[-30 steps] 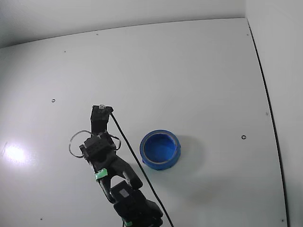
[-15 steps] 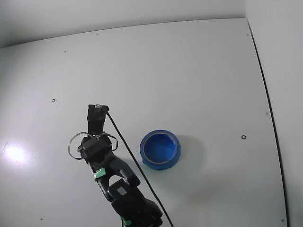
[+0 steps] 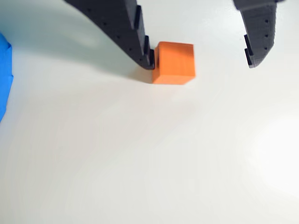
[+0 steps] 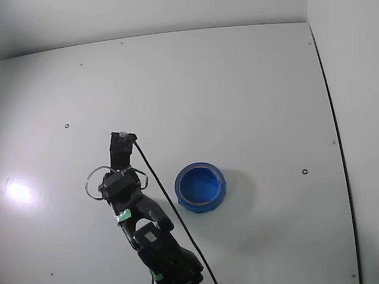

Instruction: Grasp a block and put it in the bin.

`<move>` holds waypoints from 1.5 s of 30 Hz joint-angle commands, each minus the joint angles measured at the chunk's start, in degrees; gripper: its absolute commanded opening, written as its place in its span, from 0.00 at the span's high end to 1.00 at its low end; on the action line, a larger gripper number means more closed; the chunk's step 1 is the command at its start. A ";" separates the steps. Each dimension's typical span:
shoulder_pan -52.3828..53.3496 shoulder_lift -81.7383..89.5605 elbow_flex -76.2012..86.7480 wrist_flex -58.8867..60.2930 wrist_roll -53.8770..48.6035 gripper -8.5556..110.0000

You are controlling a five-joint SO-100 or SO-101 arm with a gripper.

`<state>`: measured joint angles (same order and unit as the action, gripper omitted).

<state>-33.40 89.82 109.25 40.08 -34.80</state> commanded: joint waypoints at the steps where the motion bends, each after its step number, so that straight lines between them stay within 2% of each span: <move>1: -0.62 -0.09 -3.25 -1.05 -0.44 0.68; 10: -0.44 -0.26 -3.25 -1.05 -0.79 0.69; 12: -0.18 -0.18 -3.25 -0.88 -0.79 0.74; 16: 0.00 -0.18 -3.25 -0.97 0.00 0.92; 17: 0.00 -0.18 -3.25 -0.97 0.09 0.94; 21: 0.18 0.00 -3.25 -0.97 0.18 0.90; 24: 0.88 2.20 -2.90 0.00 0.26 0.93; 32: 12.92 27.07 10.63 -1.14 9.14 0.93; 40: 27.16 58.62 27.07 -1.14 8.70 0.93; 45: 35.68 68.91 35.68 -1.23 5.89 0.93</move>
<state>-3.96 147.74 141.15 40.08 -27.16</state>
